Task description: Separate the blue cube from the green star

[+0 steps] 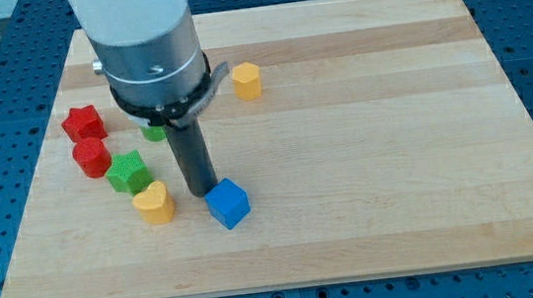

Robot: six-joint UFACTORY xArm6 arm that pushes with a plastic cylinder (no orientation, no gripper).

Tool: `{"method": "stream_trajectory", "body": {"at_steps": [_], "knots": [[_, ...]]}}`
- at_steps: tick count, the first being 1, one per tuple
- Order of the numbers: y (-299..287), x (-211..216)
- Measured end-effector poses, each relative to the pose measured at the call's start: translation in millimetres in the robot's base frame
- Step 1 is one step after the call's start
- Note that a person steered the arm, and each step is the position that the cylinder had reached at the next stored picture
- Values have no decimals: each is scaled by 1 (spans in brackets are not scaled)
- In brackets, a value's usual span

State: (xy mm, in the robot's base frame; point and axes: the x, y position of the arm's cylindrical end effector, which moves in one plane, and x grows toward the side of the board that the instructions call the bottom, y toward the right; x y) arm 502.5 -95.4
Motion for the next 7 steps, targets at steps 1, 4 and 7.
{"method": "stream_trajectory", "body": {"at_steps": [1,4,7], "knots": [[22,-34],[-9,-153],[-66,-144]]}}
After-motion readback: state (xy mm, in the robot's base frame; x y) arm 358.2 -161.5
